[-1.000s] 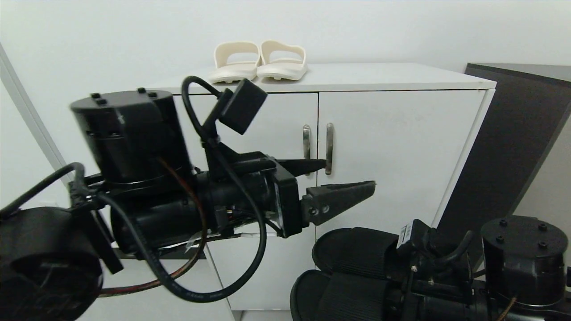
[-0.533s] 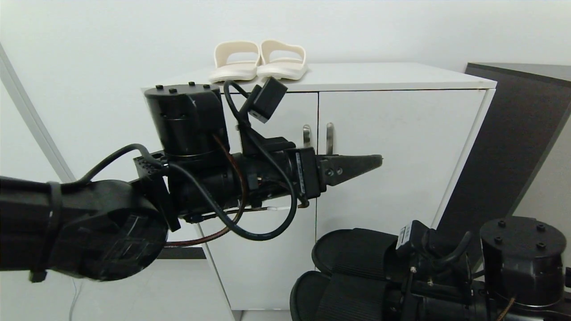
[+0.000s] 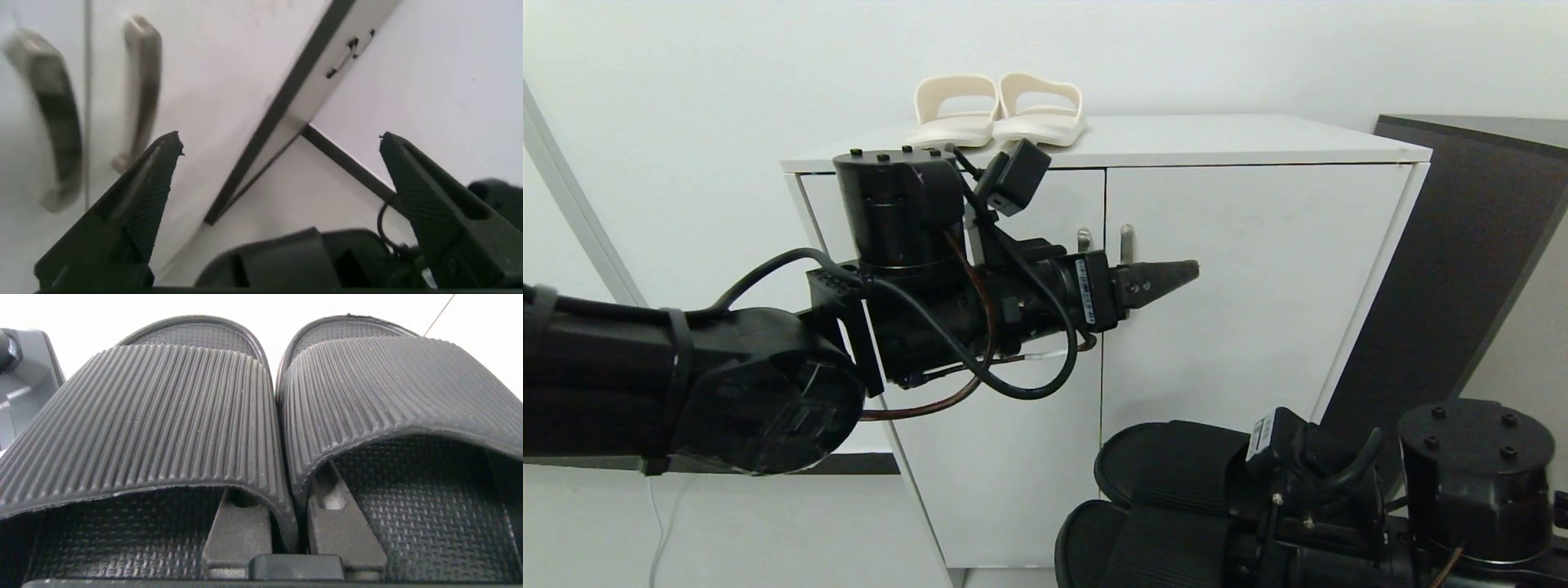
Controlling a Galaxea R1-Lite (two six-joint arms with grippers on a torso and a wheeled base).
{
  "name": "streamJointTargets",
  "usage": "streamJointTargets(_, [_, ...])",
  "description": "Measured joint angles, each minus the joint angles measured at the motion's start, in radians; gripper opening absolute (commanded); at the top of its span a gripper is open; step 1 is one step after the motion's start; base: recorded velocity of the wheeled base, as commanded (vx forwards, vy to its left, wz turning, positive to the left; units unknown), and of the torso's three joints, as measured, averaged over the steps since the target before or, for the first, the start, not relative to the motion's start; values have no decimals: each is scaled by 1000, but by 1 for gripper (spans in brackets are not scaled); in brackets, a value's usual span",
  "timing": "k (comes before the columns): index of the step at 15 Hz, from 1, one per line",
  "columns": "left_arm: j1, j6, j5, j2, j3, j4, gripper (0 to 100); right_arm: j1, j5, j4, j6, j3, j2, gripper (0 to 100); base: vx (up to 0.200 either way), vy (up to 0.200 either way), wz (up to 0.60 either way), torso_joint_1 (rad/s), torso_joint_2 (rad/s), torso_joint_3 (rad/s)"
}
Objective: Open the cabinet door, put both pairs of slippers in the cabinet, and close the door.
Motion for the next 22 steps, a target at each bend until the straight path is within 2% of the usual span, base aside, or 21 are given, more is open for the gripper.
streamJointTargets(6, [26, 0, 45, 47, -53, 2, 100, 0, -1, -3, -24, 16, 0, 0, 0, 0, 0, 0, 0, 0])
streamJointTargets(10, [27, 21, 50, 85, -75, 1, 100, 0, -1, -11, -28, 16, 0, 0, 0, 0, 0, 0, 0, 0])
streamJointTargets(14, [27, 21, 58, 117, -125, 39, 100, 0, -2, -11, -28, 18, 0, 0, 0, 0, 0, 0, 0, 0])
streamJointTargets(15, [28, 21, 58, 121, -132, 41, 0, 0, -2, -11, -28, 18, 0, 0, 0, 0, 0, 0, 0, 0])
streamJointTargets(22, [27, 21, 61, 127, -125, 40, 0, 10, 32, -20, -28, 40, -11, 0, 0, 0, 0, 0, 0, 0])
